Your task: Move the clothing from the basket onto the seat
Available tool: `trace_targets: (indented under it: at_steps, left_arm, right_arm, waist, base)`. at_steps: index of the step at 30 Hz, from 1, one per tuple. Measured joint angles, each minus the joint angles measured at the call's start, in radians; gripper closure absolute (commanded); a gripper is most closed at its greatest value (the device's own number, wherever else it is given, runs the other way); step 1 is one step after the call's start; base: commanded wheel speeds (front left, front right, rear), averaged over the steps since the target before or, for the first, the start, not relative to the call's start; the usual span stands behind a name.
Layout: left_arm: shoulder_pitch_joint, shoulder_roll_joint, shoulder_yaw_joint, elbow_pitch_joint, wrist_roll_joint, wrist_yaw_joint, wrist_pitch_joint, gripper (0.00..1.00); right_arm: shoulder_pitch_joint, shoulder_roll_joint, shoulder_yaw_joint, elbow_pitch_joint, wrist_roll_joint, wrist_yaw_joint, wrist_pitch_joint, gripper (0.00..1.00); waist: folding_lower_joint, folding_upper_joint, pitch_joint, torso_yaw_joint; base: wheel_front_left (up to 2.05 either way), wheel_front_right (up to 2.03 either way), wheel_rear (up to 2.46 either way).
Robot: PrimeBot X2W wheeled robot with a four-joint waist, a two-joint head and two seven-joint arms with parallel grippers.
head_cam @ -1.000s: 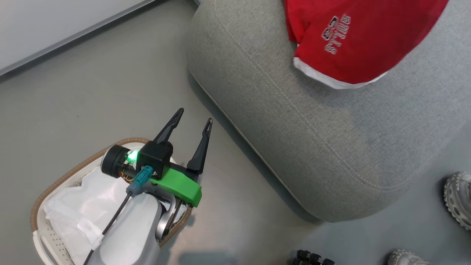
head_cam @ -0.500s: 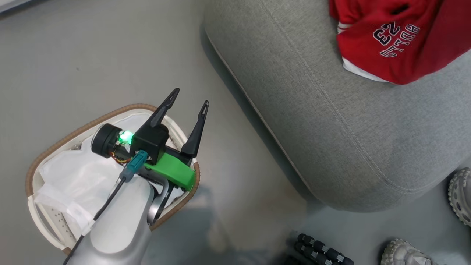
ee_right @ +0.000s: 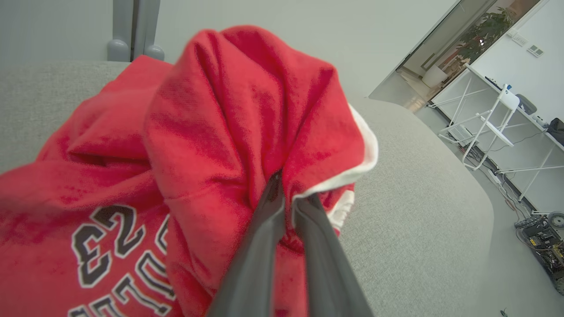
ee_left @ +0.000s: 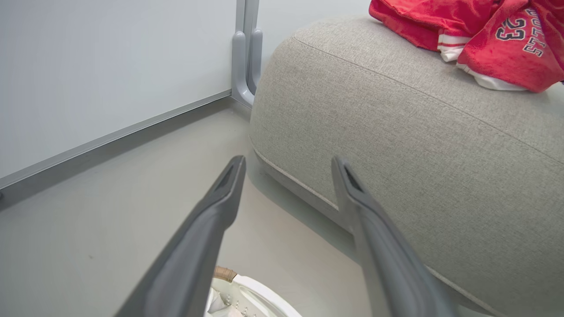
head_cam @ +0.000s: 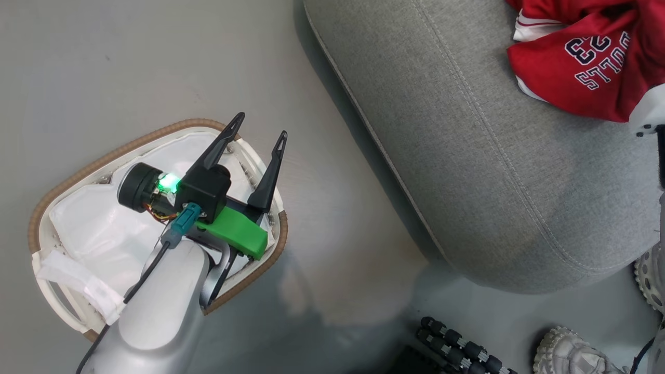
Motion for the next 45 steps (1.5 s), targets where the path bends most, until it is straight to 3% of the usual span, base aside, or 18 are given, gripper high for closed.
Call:
trace_targets:
  at_steps: [6, 12, 23, 32, 45]
  left_arm:
    - [0.001, -0.004, 0.003, 0.004, 0.0, 0.0, 0.0, 0.0]
    - [0.026, -0.037, 0.003, 0.006, -0.014, 0.0, 0.0, 0.0]
    - [0.088, -0.088, 0.046, 0.004, -0.022, 0.0, 0.0, 0.0]
    - [0.142, -0.117, 0.152, 0.016, -0.024, 0.0, 0.0, 0.0]
    - [0.221, -0.14, 0.356, 0.013, 0.014, 0.032, 0.0, 0.0]
  right_arm:
    - [0.077, 0.047, -0.027, -0.048, 0.03, 0.0, 0.0, 0.0]
    - [0.147, 0.052, 0.001, -0.117, 0.056, 0.0, 0.0, 0.0]
    - [0.227, 0.033, 0.143, -0.204, 0.102, 0.0, 0.0, 0.0]
    - [0.259, 0.071, 0.225, -0.254, 0.182, 0.0, 0.0, 0.0]
    - [0.329, 0.115, 0.314, -0.217, 0.225, 0.0, 0.0, 0.0]
  waist:
    - [-0.0001, 0.0, -0.032, -0.014]
    - [-0.0001, 0.0, -0.101, -0.026]
    - [-0.0002, 0.0, -0.236, -0.011]
    - [-0.0002, 0.0, -0.304, 0.067]
    - [-0.0002, 0.0, -0.376, 0.213]
  base:
    - [0.0, 0.0, 0.0]
    - [0.0, 0.0, 0.0]
    - [0.0, 0.0, 0.0]
    - [0.0, 0.0, 0.0]
    - [0.0, 0.0, 0.0]
